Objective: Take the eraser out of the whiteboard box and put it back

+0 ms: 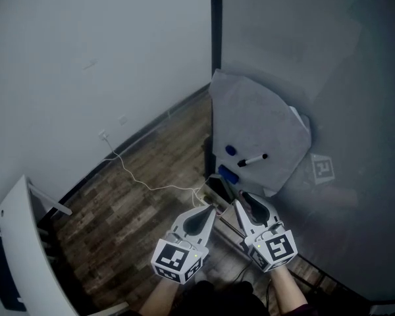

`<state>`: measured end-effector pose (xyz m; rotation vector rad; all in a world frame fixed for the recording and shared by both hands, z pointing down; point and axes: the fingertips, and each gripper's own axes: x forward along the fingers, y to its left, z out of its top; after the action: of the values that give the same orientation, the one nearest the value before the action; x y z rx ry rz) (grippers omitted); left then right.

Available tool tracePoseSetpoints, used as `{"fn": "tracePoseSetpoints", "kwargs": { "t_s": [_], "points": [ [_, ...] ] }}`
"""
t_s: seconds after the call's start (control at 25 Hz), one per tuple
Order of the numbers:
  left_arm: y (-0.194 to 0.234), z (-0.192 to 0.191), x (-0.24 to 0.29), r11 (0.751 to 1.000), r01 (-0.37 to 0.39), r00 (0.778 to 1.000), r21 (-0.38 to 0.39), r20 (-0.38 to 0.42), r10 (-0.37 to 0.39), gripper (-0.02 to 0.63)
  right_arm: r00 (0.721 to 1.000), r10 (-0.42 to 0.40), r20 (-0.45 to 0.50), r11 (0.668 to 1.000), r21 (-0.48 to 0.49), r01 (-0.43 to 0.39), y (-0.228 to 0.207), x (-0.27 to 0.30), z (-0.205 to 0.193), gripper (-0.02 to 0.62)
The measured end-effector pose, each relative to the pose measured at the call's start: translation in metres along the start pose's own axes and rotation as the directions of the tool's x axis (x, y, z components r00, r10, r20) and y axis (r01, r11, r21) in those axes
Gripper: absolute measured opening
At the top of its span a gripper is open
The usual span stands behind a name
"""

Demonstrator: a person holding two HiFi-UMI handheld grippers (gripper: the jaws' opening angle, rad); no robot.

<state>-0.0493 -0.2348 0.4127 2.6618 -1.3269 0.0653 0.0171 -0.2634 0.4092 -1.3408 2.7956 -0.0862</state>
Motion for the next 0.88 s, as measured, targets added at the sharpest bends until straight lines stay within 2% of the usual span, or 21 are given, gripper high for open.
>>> {"fn": "tracePoseSetpoints", "kwargs": {
  "t_s": [0.48,0.88],
  "points": [
    [-0.038,0.034,-0.011,0.999,-0.02,0.997,0.032,0.07,0.018,0.005,0.993,0.087,0.079,0.991,0.095,-0.094,0.012,-0.037,0.044,0.022],
    [-0.062,0.032,-0.006,0.999,-0.019,0.997,0.039,0.074,0.016,0.005,0.99,0.109,0.091,0.987,0.105,-0.119,0.01,-0.059,0.047,0.003]
  ]
}}
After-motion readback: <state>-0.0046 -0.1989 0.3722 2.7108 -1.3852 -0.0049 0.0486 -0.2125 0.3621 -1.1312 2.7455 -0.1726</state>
